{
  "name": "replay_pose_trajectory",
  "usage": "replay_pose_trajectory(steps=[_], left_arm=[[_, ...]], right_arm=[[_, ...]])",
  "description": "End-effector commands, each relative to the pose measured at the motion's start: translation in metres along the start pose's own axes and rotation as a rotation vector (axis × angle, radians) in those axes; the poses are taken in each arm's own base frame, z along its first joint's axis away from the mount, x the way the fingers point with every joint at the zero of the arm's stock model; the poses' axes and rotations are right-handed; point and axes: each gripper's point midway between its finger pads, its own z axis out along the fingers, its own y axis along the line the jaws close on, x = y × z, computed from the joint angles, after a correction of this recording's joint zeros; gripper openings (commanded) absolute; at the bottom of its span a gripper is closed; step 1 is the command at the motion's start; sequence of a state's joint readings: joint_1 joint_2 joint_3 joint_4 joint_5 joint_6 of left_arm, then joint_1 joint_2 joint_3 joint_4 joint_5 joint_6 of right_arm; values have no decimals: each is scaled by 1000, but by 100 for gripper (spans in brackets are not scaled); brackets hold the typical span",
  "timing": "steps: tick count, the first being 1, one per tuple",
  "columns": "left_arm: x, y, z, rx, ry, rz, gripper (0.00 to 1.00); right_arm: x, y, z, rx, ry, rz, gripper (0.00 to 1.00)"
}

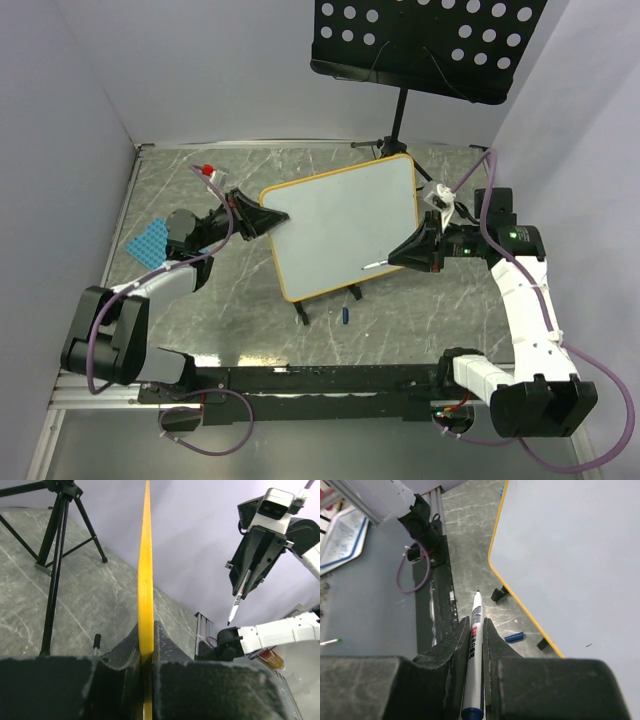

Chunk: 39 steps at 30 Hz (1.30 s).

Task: Write a sentence on the whiteboard
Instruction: Put down the whiteboard on the whiteboard stand.

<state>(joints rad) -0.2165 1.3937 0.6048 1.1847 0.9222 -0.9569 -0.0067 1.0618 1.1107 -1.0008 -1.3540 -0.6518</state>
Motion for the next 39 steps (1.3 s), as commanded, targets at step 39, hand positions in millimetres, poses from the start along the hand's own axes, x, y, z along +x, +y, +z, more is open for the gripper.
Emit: replay_pose_trajectory(steps=[39], left_arm=[[13,9,-28,-263,-216,302,1]], right_arm=[[8,21,-8,-21,-66,-23,0]])
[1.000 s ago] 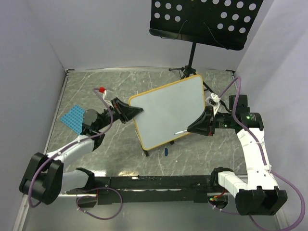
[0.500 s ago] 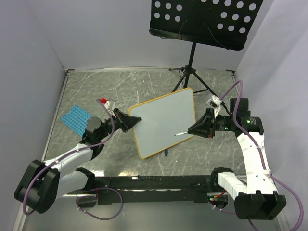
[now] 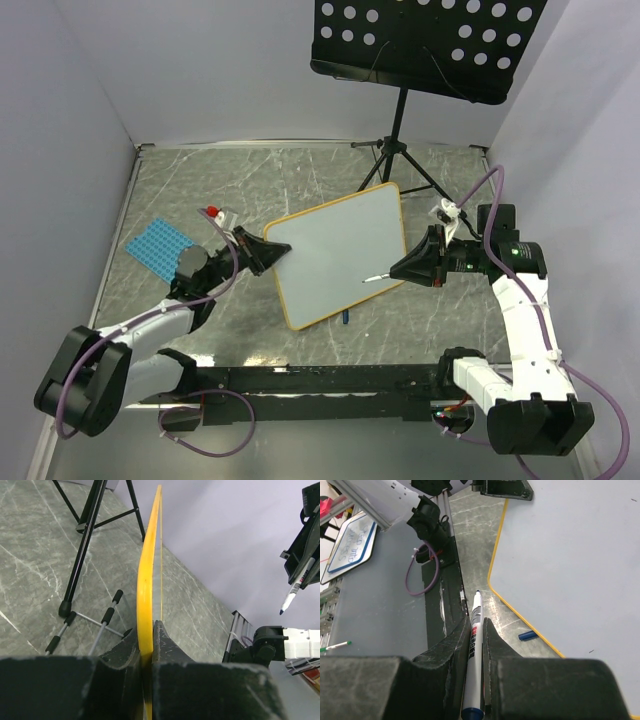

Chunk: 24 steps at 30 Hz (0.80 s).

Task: Write a sentence on the whiteboard
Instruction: Put down the whiteboard on the whiteboard stand.

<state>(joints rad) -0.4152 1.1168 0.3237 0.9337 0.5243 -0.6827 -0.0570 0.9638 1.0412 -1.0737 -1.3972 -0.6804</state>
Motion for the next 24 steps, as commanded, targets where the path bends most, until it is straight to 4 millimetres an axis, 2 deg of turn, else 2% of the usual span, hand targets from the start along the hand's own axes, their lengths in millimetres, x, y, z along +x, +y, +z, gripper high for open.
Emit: replay_pose_trajectory(steps=[1,7,16,24], left_arm=[[-56,11,-4,-14,-205,214,1],[-57,14,-8,11,-219,235,1],[-61,-15,-15,142,-256,213,1],[-58,-17,-16,83,-277,305,1]], right_arm=[[-5,1,0,-29,-31,-46,0],[-6,-2,1,-38,-35,-39,0],[-5,-6,1,-34,-23,-30,0],[-4,-9,1,-26,-16,-23,0]])
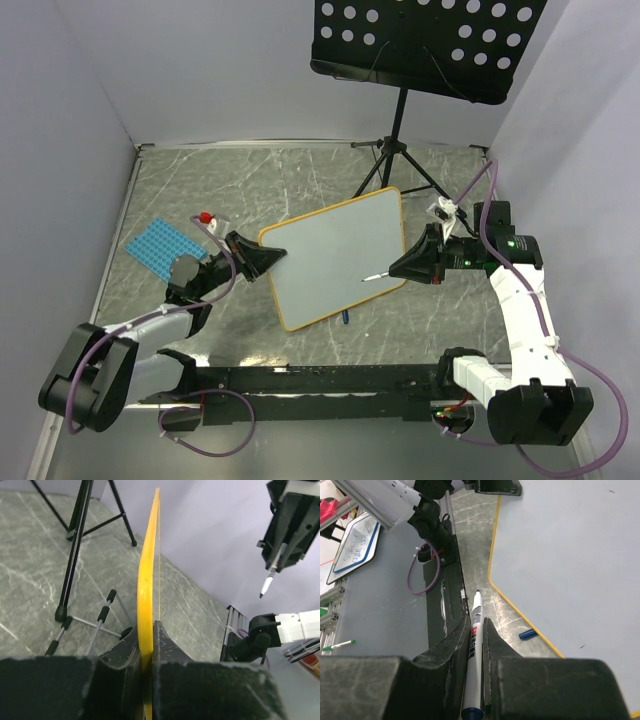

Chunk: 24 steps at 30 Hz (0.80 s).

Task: Write a sentence on the whiteboard
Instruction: Put down the whiteboard on the whiteboard stand.

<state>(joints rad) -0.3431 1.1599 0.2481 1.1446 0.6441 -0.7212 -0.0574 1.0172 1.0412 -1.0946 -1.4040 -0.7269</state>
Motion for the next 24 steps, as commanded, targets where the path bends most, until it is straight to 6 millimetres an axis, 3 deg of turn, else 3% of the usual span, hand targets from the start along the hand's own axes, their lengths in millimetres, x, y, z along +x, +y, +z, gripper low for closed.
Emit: replay_pose_trajectory(steps=[1,5,12,24], left_arm=[[-61,-17,1,8,-250,300,1],[-61,-26,5,56,-244,276,1],[-85,-53,23,141,-324,220,1],[-121,-67,31,148,-428,196,1]], right_arm=[[-8,0,-1,-12,-23,-49,0],[-7,-1,-1,-8,-20,-46,0],[-13,3,-2,-14,-23,-54,0],[-15,5,-2,-26,-26,-59,0]])
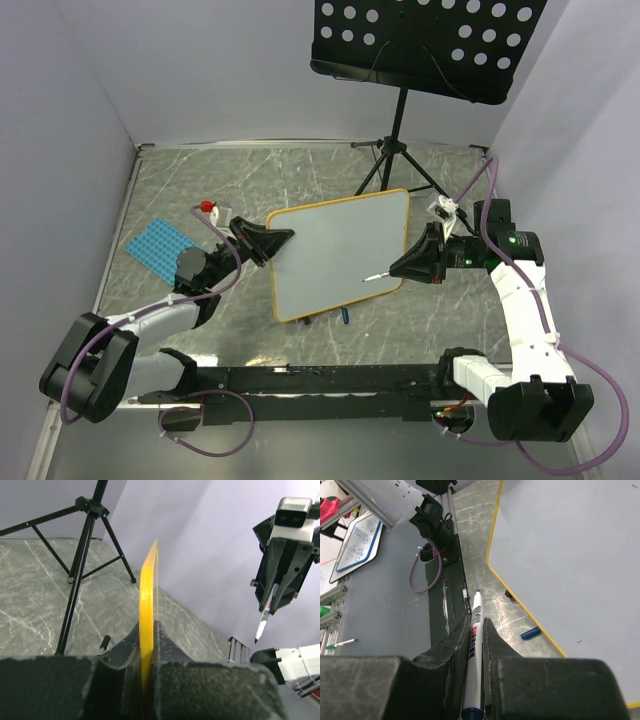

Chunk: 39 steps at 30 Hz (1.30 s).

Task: Write a sentence on the whiteboard
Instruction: Put down the whiteboard on the whiteboard stand.

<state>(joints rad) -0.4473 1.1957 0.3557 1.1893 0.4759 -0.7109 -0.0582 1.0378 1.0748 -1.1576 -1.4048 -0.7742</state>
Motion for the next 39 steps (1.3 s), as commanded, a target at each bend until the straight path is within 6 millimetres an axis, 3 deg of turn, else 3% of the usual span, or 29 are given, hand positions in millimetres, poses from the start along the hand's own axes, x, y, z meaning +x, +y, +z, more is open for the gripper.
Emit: replay_pose_trajectory(steps=[1,10,23,32,39], left_arm=[[-88,-45,9,133,-307,140,1],[-121,-55,15,136,-402,87,1],[-144,-73,-9,189,-567,17,1],[-152,-90,-18,169,-646,59,1],[-159,-91,-19,143,-681,79,1]], right_arm=[[-12,2,-1,-20,-33,-61,0],[-10,2,-1,-20,-32,-55,0],[-8,0,0,-20,-35,-49,0],[-7,-2,1,-24,-36,-37,0],[-7,-1,1,-25,-36,-35,0]])
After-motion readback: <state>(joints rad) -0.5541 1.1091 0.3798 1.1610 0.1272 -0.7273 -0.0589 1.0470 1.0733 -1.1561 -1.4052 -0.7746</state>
